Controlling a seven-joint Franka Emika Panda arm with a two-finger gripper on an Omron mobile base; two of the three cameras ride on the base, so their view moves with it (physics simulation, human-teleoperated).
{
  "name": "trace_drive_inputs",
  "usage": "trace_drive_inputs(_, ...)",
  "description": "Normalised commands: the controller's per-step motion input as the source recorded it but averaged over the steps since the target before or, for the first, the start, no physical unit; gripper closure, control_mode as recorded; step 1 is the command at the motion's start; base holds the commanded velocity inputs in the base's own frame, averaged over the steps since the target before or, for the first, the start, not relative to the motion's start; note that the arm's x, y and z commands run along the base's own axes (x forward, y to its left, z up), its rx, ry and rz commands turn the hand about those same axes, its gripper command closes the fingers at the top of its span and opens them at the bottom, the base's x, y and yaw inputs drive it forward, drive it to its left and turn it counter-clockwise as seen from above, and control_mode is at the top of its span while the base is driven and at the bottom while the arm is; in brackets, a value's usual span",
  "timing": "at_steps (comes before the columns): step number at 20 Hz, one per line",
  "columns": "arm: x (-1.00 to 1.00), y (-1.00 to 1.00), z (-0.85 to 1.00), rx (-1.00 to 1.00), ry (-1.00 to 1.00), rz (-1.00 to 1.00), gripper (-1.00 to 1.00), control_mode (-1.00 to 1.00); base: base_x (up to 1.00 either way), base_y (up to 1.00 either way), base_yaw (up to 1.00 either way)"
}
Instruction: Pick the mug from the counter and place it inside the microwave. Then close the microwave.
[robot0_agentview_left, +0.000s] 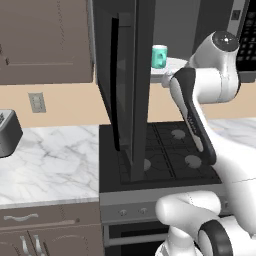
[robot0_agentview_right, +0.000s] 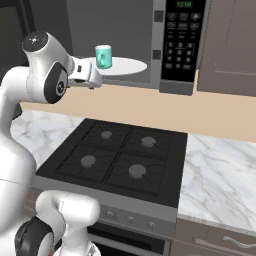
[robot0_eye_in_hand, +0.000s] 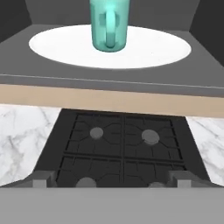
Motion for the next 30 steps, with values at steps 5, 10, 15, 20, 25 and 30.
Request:
trace_drive_inputs(5, -0.44, 0.08, 0.21, 0.00, -0.14, 0.00, -1.00, -1.00, 0.00, 0.00, 0.00)
trace_drive_inputs(10, -0.31, 0.07, 0.19, 0.00, -0.04, 0.00, -1.00, -1.00, 0.00, 0.00, 0.00)
trace_drive_inputs(15, -0.38, 0.06, 0.23, 0.00, -0.05, 0.00, -1.00, -1.00, 0.00, 0.00, 0.00)
trace_drive_inputs(20, -0.55, 0.01, 0.28, 0.00, -0.02, -0.01, -1.00, -1.00, 0.00, 0.00, 0.00)
trace_drive_inputs(25, -0.78, 0.00, 0.16, 0.00, -0.04, 0.00, -1.00, -1.00, 0.00, 0.00, 0.00)
trace_drive_inputs(30, -0.62, 0.00, 0.08, -0.02, -0.09, -0.01, -1.00, -1.00, 0.00, 0.00, 0.00)
